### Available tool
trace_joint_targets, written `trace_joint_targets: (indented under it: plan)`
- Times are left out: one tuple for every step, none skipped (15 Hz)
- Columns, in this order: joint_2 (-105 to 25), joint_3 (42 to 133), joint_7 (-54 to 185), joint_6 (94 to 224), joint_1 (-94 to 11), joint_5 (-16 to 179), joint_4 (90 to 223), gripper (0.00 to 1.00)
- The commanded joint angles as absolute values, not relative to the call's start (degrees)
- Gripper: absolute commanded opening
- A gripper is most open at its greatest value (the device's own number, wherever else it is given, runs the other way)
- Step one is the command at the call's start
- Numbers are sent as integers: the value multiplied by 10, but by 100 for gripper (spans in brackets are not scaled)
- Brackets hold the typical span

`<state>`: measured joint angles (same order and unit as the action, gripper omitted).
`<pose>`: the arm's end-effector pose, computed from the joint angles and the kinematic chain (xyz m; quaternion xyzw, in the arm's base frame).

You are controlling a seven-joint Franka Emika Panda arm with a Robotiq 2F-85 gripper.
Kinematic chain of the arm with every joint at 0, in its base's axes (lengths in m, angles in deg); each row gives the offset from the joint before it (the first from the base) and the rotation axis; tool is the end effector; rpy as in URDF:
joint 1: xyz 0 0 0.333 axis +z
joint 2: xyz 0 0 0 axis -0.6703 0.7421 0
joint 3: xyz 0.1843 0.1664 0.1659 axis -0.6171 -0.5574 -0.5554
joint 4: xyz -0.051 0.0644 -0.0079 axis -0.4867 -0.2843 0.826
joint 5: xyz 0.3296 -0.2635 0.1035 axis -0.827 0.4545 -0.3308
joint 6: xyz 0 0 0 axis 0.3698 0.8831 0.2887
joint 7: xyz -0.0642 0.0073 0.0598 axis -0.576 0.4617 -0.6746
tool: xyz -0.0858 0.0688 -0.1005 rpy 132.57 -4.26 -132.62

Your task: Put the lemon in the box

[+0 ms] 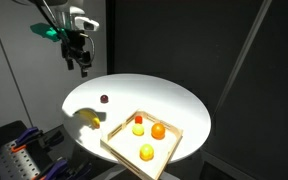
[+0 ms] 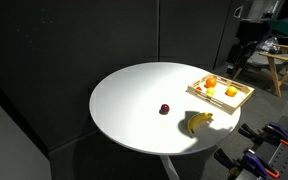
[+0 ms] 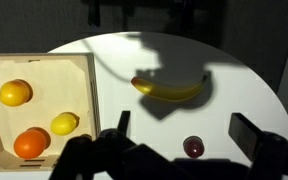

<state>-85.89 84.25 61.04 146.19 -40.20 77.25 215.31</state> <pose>0.4173 0.0105 0.3291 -0.9999 -0.0037 0.0022 0.0159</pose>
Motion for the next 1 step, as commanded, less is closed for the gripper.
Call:
trace_joint_targets:
  plan:
    - [-859, 839, 609, 1461, -406, 770, 2152, 100]
